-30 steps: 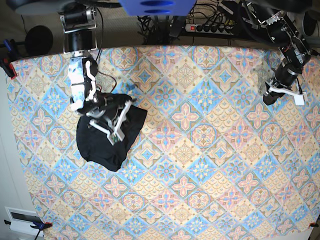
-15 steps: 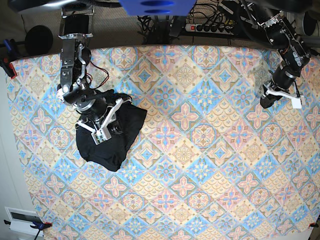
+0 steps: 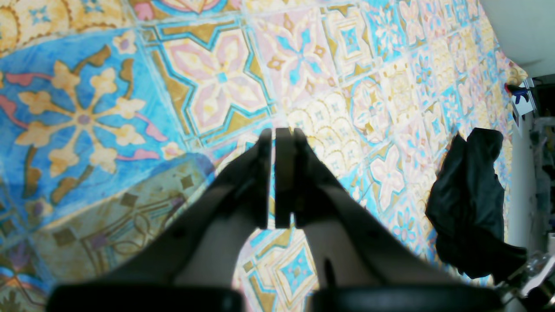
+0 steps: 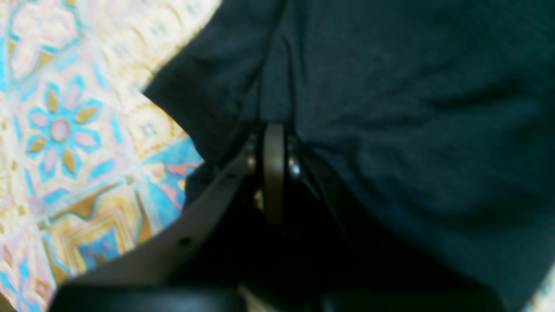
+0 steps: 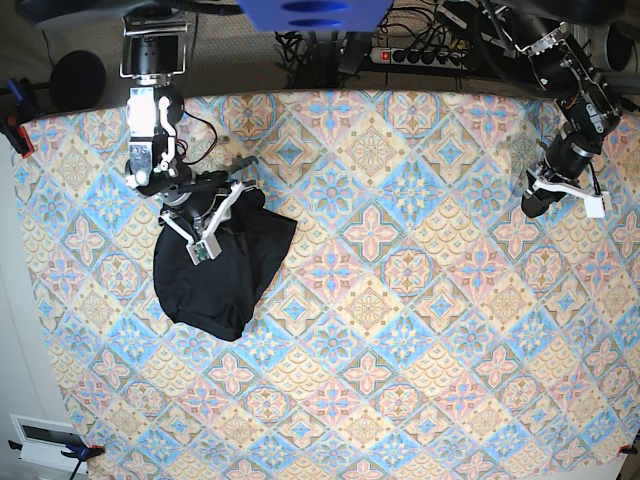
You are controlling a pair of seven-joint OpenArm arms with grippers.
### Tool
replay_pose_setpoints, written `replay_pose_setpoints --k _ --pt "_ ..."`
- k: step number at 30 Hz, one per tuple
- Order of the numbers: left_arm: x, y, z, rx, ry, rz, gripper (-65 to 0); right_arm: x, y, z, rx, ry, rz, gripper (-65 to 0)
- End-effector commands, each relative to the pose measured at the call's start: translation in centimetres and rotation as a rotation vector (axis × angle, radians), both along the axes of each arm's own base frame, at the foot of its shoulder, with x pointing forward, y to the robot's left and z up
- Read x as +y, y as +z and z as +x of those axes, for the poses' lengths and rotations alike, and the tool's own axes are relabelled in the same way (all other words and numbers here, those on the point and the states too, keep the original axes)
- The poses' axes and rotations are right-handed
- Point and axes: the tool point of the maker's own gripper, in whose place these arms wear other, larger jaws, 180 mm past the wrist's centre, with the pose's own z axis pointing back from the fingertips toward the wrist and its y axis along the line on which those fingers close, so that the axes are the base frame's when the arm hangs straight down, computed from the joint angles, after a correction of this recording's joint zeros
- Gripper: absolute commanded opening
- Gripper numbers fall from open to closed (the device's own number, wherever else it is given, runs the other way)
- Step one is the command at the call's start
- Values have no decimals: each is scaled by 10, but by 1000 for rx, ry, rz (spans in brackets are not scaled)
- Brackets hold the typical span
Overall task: Layout the t-shirt on the table in an organized manner, then fold the t-shirt properly
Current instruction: 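Pat and straighten the bundle edges with the right gripper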
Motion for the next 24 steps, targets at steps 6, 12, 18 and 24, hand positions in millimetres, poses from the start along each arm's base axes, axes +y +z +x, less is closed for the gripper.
replay_pose_setpoints --k 6,12,18,24 --pt "5 14 7 -45 0 19 -643 26 -27 -15 64 79 5 -650" --pt "6 14 7 -45 0 21 -643 32 -28 -19 64 97 8 -650" --pt "6 14 6 -46 -1 21 -643 44 34 5 -121 128 15 -650" --pt "6 14 6 -46 -1 21 -643 47 45 -6 -130 146 1 -650"
